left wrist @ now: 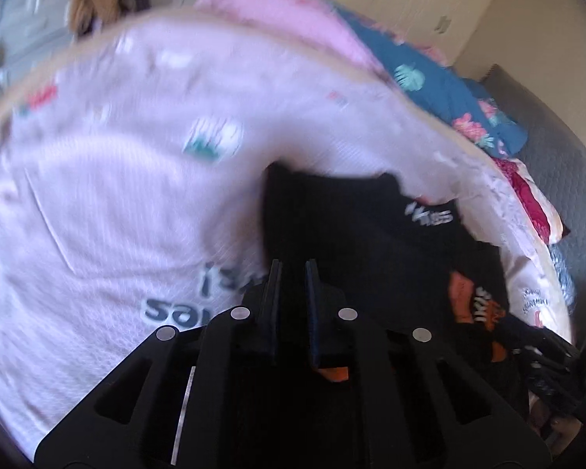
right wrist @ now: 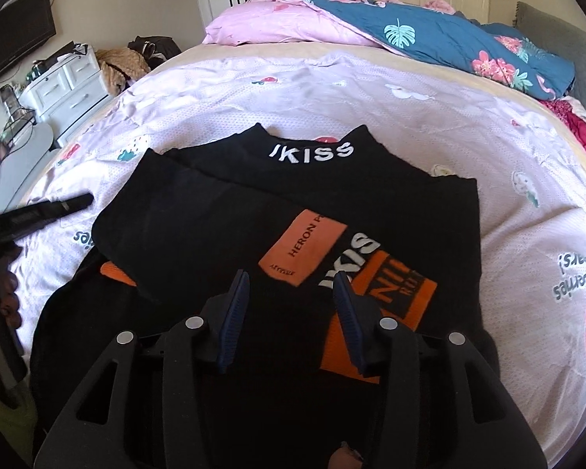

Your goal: Fold small clothes

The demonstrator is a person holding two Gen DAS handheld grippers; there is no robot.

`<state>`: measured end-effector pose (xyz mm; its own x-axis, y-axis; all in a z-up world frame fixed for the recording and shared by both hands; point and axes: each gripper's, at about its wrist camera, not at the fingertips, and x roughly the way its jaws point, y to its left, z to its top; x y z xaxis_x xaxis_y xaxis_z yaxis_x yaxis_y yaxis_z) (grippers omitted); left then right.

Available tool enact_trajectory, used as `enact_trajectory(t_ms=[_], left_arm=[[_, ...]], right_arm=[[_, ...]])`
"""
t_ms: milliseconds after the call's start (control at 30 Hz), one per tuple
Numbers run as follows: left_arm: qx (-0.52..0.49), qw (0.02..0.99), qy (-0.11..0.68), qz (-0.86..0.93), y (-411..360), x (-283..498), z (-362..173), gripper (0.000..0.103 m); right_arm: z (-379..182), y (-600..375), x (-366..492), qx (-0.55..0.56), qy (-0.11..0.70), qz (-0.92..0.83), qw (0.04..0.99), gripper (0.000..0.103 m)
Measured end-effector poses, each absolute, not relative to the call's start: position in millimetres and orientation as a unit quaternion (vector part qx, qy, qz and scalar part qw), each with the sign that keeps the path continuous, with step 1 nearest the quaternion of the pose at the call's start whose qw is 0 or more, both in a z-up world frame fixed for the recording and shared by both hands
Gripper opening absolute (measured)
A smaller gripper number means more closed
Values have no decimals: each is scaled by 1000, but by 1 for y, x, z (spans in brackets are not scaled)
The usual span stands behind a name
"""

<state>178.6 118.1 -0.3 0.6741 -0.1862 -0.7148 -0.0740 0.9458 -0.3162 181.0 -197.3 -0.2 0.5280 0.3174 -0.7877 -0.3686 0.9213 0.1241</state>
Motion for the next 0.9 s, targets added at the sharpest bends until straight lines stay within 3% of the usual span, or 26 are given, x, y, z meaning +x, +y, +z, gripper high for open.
enact_trajectory(t_ms=[200, 300, 367, 533, 833, 900], left_arm=[[-124, 888, 436, -85, 73, 190, -3, 6], [-122, 869, 473, -74, 69, 192, -27, 16], [-129, 862, 485, -69, 73, 189, -41, 17], [-157, 856, 487, -71, 86, 184, -50, 17], [-148, 860, 484, -68, 81, 183, -47, 18], [-146, 860, 483, -69, 80, 182, -45, 19]], right_arm=[[-7, -190, 180, -26, 455, 206, 866, 44], [-8, -190, 178, -30, 456, 212, 864, 44], [-10, -191, 177, -34, 458, 214, 862, 45], [-27, -198, 182, -49, 482, 186, 854, 54], [-36, -210, 180, -32, 486, 173, 856, 55], [-29, -215, 175, -13, 481, 177, 859, 61]])
